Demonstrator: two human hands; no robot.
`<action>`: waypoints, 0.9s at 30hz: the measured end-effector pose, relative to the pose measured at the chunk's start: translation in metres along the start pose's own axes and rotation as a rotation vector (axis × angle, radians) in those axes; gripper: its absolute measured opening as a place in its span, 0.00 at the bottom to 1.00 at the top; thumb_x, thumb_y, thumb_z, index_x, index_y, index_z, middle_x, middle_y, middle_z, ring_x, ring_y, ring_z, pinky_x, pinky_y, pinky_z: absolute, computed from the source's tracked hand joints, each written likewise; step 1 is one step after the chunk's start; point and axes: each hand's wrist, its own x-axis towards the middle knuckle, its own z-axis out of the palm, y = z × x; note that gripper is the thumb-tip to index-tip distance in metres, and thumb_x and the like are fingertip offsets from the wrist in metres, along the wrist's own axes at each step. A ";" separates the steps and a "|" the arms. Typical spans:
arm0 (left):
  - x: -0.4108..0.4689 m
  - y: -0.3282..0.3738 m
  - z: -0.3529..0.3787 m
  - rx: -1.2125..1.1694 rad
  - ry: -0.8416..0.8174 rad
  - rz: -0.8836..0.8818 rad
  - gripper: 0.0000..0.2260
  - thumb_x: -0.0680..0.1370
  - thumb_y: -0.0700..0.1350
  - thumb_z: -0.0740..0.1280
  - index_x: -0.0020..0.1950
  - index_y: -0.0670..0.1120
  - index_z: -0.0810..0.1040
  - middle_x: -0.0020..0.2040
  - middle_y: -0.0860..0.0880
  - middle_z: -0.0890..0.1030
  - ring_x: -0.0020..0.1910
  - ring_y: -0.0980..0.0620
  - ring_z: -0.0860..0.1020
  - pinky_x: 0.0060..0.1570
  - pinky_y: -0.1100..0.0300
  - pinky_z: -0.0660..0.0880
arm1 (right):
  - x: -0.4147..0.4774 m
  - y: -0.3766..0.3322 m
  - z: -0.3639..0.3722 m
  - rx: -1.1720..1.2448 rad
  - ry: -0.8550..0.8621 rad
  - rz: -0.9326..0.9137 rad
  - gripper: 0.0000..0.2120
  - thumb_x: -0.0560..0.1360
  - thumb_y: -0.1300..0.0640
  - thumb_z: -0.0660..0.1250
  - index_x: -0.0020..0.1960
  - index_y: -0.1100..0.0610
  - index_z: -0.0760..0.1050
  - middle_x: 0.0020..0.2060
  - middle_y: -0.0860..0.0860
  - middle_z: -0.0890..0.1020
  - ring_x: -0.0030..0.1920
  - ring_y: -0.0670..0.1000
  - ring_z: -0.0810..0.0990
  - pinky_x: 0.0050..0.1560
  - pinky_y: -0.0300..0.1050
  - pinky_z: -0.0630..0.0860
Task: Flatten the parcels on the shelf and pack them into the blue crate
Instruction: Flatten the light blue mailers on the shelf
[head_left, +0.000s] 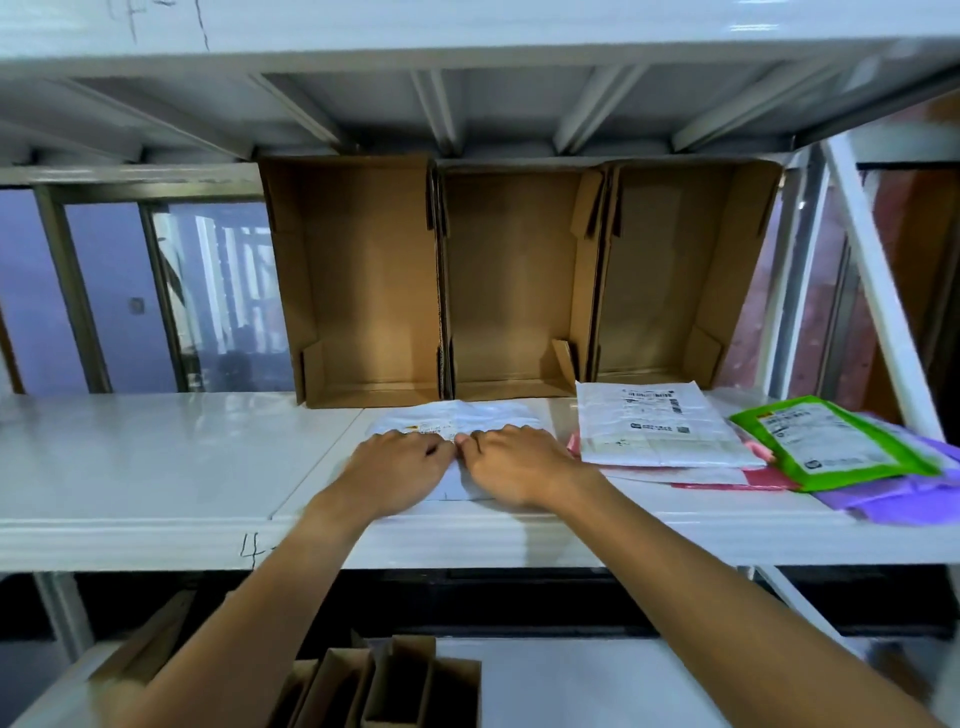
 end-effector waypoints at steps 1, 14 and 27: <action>-0.001 0.002 0.000 0.072 0.011 -0.012 0.14 0.85 0.47 0.49 0.64 0.46 0.70 0.65 0.47 0.76 0.62 0.40 0.75 0.56 0.51 0.72 | -0.004 -0.002 -0.001 -0.008 0.029 0.016 0.18 0.85 0.54 0.44 0.66 0.58 0.68 0.62 0.57 0.79 0.61 0.62 0.76 0.54 0.57 0.70; -0.009 -0.001 0.005 -0.173 0.089 -0.290 0.11 0.82 0.46 0.53 0.45 0.48 0.72 0.57 0.43 0.80 0.55 0.38 0.75 0.46 0.54 0.65 | -0.012 0.009 0.013 0.014 0.231 0.085 0.23 0.82 0.52 0.45 0.59 0.60 0.76 0.56 0.57 0.79 0.59 0.58 0.72 0.61 0.57 0.71; -0.031 -0.016 0.007 -0.685 0.137 -0.512 0.14 0.84 0.39 0.52 0.69 0.42 0.65 0.70 0.43 0.69 0.58 0.37 0.75 0.57 0.46 0.74 | -0.050 0.028 0.012 0.112 0.063 0.151 0.19 0.86 0.55 0.45 0.73 0.60 0.62 0.71 0.55 0.69 0.70 0.58 0.65 0.71 0.63 0.62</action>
